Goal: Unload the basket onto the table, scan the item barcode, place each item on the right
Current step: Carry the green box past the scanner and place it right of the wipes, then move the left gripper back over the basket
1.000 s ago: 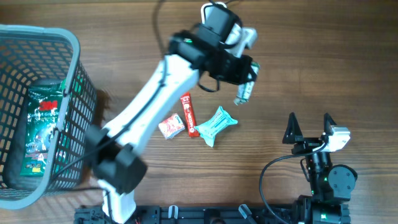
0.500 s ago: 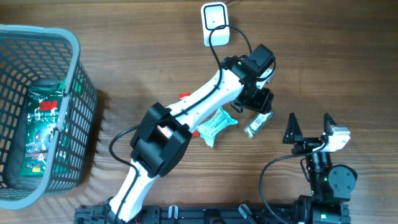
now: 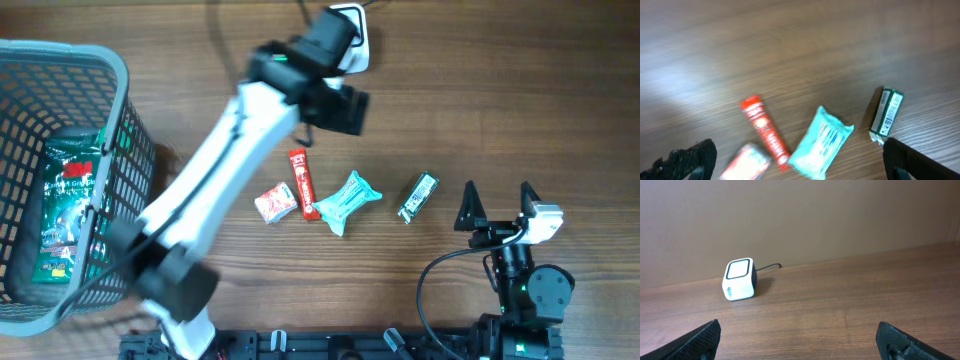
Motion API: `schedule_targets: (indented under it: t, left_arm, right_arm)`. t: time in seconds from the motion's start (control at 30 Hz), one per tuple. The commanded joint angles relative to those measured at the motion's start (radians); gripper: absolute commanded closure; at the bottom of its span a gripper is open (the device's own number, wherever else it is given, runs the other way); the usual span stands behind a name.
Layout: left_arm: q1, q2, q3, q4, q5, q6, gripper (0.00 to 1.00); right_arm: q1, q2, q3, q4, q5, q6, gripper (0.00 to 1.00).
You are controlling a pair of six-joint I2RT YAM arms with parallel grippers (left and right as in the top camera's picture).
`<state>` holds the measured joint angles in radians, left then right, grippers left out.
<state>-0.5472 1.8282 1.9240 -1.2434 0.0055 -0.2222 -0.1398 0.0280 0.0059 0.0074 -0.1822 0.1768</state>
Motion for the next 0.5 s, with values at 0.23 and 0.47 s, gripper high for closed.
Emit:
schedule_targets:
  t: [0.23, 0.47]
  left_arm:
    - [0.386, -0.454, 0.012, -0.034, -0.079, -0.299, 0.0]
    - [0.871, -0.451, 0.011, -0.128, -0.077, -0.452, 0.0]
  right_arm:
    - [0.005, -0.004, -0.001, 0.006, 0.006, -0.018, 0.0]
    - [0.005, -0.003, -0.001, 0.006, 0.006, -0.018, 0.0]
